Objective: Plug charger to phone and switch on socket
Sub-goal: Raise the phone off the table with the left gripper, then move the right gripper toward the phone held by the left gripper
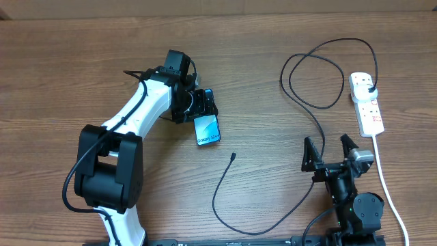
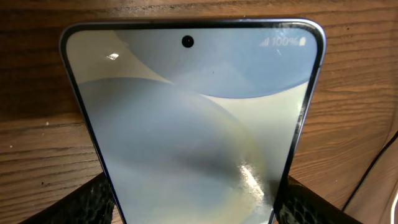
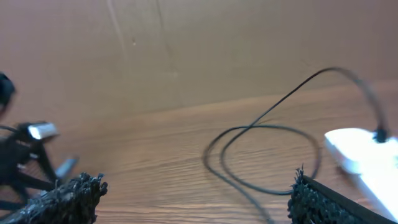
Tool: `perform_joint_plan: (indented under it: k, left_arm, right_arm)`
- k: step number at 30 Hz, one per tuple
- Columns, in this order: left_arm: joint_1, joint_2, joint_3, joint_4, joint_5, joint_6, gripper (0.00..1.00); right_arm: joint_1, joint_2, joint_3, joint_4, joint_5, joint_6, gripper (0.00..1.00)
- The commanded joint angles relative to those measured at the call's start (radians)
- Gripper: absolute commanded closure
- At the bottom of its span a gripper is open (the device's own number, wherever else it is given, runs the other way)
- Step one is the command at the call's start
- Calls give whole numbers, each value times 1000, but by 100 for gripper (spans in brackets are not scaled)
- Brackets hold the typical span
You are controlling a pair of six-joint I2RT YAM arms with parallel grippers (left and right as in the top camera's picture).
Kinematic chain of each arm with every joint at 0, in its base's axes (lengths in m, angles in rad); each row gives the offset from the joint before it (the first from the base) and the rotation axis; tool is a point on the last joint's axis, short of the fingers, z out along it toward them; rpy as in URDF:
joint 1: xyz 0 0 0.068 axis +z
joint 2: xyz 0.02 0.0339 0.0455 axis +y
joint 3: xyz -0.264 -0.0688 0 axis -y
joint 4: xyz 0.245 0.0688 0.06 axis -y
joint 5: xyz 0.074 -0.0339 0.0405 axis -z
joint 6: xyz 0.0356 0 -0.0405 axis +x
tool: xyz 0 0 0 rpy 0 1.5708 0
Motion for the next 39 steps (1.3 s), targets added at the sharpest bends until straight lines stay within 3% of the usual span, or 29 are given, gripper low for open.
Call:
perform_joint_plan:
  k: [1, 6, 12, 21, 26, 28, 31, 39]
  left_arm:
    - [-8, -31, 6, 4, 27, 28, 28]
    - [-8, -31, 6, 4, 26, 28, 28]
    - [-8, -31, 6, 50, 27, 26, 28]
    - [-7, -31, 6, 116, 76, 8, 28]
    - [-7, -31, 6, 112, 83, 8, 28]
    - [-7, -31, 6, 108, 83, 9, 28]
    - [-7, -31, 6, 98, 86, 12, 28]
    - [-8, -31, 6, 90, 193, 23, 31]
  right_arm:
    - [-3, -10, -10, 16, -80, 214, 0]
    - [-3, 0, 53, -90, -157, 224, 0]
    - [-4, 96, 275, -208, -131, 224, 0]
    - [-3, 550, 762, -538, -207, 220, 0]
    - [-3, 796, 979, -662, -405, 220, 0]
    - [-3, 851, 1003, -640, -518, 220, 3]
    - [-1, 922, 1003, -604, -606, 220, 22]
    - [122, 1115, 996, -660, -594, 133, 24]
